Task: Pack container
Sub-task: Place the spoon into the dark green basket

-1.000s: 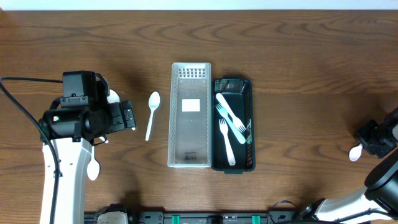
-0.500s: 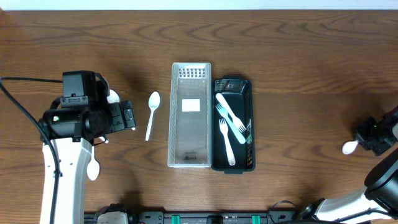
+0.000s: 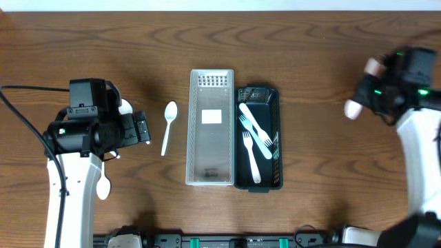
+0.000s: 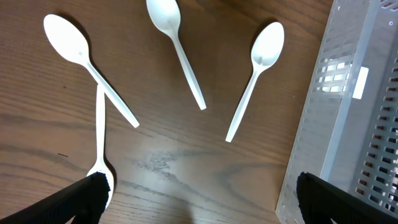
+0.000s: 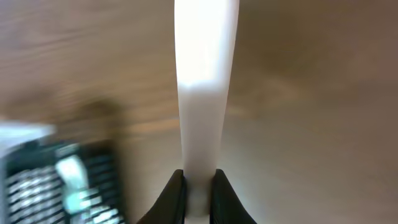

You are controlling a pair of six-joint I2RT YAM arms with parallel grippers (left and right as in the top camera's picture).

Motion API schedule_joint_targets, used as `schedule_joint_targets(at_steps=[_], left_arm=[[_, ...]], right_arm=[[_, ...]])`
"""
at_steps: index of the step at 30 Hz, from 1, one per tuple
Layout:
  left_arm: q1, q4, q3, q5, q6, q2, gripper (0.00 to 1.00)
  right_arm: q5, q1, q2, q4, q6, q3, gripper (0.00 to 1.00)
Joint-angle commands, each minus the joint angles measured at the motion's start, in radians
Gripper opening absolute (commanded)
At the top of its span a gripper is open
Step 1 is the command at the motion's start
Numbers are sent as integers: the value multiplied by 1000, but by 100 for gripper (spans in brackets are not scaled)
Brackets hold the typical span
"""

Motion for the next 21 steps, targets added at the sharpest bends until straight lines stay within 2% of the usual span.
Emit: schedule_joint_targets(at_steps=[1, 8, 12, 17, 19, 20, 21], left_arm=[[6, -2, 9, -16, -5, 4, 98], [6, -3, 9, -16, -5, 4, 98], [6, -3, 9, -16, -5, 4, 98], [6, -3, 9, -16, -5, 4, 98], [6, -3, 9, -16, -5, 4, 98], [6, -3, 9, -16, -5, 4, 98], [6, -3, 9, -16, -5, 4, 98]], right_arm=[[0, 208, -13, -4, 63, 25, 1], [193, 542, 54, 4, 158, 25, 1], [195, 618, 143, -7, 159, 24, 1], [171, 640, 249, -18, 176, 24, 2], [167, 640, 281, -18, 176, 24, 8], [167, 640, 299, -20, 175, 24, 25], [167, 640, 304, -20, 175, 24, 27]])
